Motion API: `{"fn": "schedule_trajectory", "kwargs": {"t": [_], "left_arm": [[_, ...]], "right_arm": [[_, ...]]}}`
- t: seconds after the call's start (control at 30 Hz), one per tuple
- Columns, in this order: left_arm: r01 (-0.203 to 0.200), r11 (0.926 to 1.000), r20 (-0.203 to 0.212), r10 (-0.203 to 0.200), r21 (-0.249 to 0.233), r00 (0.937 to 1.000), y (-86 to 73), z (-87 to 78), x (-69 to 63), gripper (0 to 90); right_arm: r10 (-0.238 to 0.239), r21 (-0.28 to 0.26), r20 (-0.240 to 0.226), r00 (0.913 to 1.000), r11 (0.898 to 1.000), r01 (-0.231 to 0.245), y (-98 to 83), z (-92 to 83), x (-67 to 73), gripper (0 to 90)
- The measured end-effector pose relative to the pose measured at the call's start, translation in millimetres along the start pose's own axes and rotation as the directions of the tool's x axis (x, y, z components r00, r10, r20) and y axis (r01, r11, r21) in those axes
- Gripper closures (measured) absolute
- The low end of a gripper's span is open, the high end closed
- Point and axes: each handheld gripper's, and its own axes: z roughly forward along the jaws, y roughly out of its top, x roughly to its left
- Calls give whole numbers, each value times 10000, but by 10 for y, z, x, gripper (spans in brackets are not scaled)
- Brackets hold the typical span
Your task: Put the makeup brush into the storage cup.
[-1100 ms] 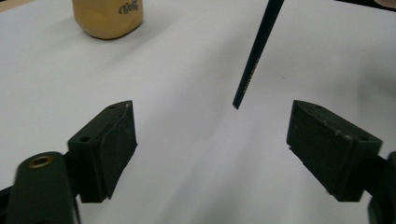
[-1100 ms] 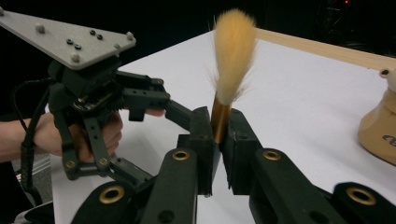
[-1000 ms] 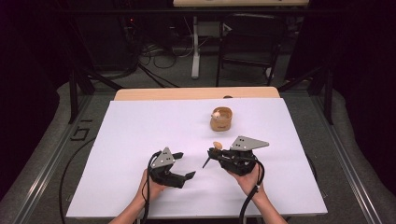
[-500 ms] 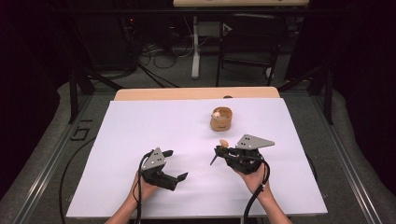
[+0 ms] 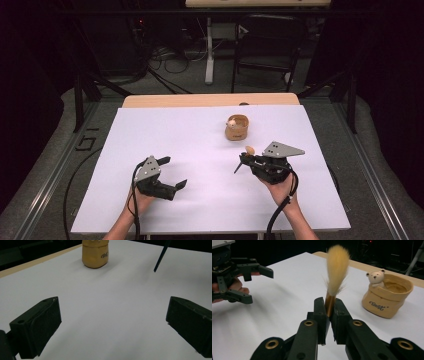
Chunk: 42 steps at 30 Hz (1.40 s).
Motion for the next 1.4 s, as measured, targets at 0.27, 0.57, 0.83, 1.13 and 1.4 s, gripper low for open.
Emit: {"fn": "schedule_trajectory", "kwargs": {"t": [0.27,0.57,0.83,1.13,1.4], "left_arm": [[267,9996,-358,-266,14,9990,-74,-143,87,0],[395,9992,-612,-394,3,9973,-142,-241,152,0],[388,9992,-652,-380,106,9971,-155,-248,171,0],[455,9989,-799,-447,80,9958,-163,-257,194,0],[500,9986,-918,-483,163,9946,-170,-255,207,0]], "right_arm": [[97,-89,392,9992,9999,-93,0,-94,-96,838],[152,-88,873,9961,9999,-144,9,-183,-182,838],[177,-204,1310,9912,9997,-151,28,-263,-256,839],[15,-73,1673,9859,10000,-3,65,-286,-302,838],[6,-42,1841,9829,10000,1,123,-277,-385,839]]}}
